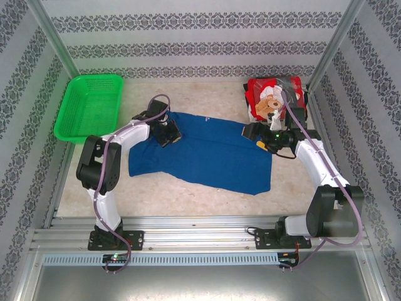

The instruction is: Fold and stack the t-shirts

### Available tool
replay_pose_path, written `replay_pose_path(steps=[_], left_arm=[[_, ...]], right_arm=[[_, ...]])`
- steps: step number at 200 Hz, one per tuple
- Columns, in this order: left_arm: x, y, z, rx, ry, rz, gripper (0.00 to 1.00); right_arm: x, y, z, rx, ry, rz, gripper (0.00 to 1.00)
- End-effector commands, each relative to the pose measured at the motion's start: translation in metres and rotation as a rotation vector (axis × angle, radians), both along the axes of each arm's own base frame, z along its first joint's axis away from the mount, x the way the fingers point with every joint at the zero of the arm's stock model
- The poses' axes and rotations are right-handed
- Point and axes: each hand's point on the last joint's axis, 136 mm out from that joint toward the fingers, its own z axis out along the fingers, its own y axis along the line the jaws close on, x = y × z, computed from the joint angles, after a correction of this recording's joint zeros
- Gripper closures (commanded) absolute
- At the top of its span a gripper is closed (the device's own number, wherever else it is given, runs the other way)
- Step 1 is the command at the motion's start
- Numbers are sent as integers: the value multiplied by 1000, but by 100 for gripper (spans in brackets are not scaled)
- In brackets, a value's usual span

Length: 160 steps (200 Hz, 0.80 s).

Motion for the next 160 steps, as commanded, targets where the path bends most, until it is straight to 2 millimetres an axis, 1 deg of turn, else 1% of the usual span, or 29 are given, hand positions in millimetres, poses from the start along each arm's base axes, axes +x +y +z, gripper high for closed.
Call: replay_pose_path(steps=[1, 48, 70, 77, 92, 113, 120, 130, 145, 160], left_arm=[[-11, -12, 12, -46, -10, -7, 100], [-38, -18, -4, -28, 46, -29, 100], [-46, -18, -14, -15, 70, -32, 98], [-48, -17, -17, -9, 77, -32, 93], [-49, -12, -21, 15, 86, -25, 73], [-43, -1, -13, 39, 65, -5, 53], [-40, 5, -8, 48, 56, 5, 49], [-34, 13, 0, 55, 39, 18, 46], [-26, 30, 10, 71, 13, 47, 42], [-21, 51, 14, 98, 4, 75, 39]], right_arm=[[0, 6, 1, 8, -15, 28, 2], [2, 6, 0, 9, -10, 25, 2], [4, 6, -2, 10, -4, 24, 2], [4, 6, -1, 12, -5, 21, 2], [5, 6, -1, 11, -6, 23, 2], [4, 6, 0, 13, -6, 24, 2], [4, 6, 0, 12, -6, 25, 2], [4, 6, 0, 10, -7, 25, 2], [3, 6, 0, 8, -7, 26, 2], [3, 6, 1, 7, -9, 28, 2]])
